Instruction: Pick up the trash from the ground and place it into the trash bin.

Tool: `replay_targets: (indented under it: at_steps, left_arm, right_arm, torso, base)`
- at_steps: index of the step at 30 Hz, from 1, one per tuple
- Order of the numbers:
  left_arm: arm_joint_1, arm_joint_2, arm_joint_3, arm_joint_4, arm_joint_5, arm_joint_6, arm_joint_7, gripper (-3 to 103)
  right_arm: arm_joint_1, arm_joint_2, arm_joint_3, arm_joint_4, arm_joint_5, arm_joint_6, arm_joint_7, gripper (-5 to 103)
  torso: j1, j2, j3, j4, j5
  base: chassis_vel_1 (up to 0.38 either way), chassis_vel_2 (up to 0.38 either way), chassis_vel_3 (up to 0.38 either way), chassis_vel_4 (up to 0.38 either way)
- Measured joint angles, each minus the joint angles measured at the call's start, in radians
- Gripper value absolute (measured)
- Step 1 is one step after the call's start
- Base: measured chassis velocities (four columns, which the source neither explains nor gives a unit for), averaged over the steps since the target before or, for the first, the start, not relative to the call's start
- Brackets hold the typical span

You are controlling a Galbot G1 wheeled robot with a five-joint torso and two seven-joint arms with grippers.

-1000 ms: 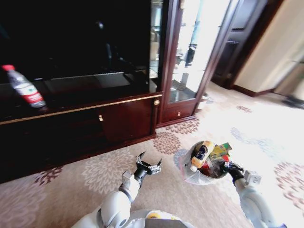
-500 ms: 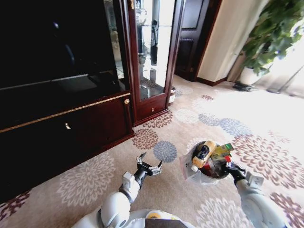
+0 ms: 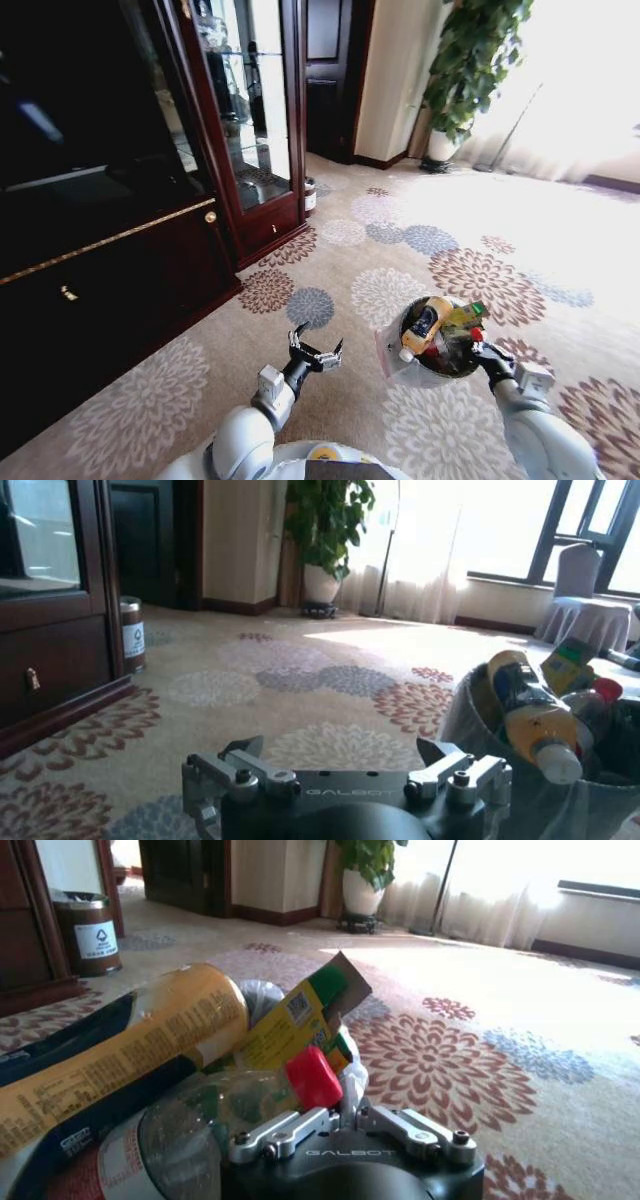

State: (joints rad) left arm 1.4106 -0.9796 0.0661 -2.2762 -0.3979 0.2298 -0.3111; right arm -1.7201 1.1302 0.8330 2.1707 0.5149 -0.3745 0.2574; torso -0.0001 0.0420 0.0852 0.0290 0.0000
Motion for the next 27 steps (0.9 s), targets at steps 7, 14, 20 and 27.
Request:
replay_targets:
  at_steps: [7, 14, 20, 27]
  left_arm:
    - [-0.003, -0.005, 0.0, 0.01, 0.002, -0.03, 0.002, 100]
    - [0.005, -0.007, 0.0, 0.016, 0.017, -0.05, 0.01, 100]
    - [0.012, -0.015, 0.002, 0.011, 0.021, -0.031, 0.012, 100]
    - [0.005, -0.012, 0.006, 0.016, 0.021, -0.027, 0.015, 100]
  right_arm:
    - [0.001, 0.003, -0.007, 0.001, -0.005, 0.005, 0.001, 2]
    - [0.006, 0.004, -0.016, -0.002, -0.007, 0.013, 0.0, 2]
    - [0.005, 0.006, -0.018, -0.001, -0.012, 0.017, 0.002, 2]
    - [0.001, 0.028, -0.024, 0.006, -0.052, 0.032, 0.001, 2]
  torso:
    - [0.0, 0.0, 0.0, -0.0005, 0.0]
    - [0.0, 0.0, 0.0, 0.0004, -0.0001]
    - [0.0, 0.0, 0.0, 0.0006, -0.0001]
    - [0.0, 0.0, 0.0, 0.0003, -0.0001]
  base:
    - [-0.047, -0.157, -0.145, -0.05]
    - [0.006, -0.023, -0.016, 0.006]
    - [0.0, 0.0, 0.0, 0.0]
    - [-0.036, -0.1, -0.016, 0.055]
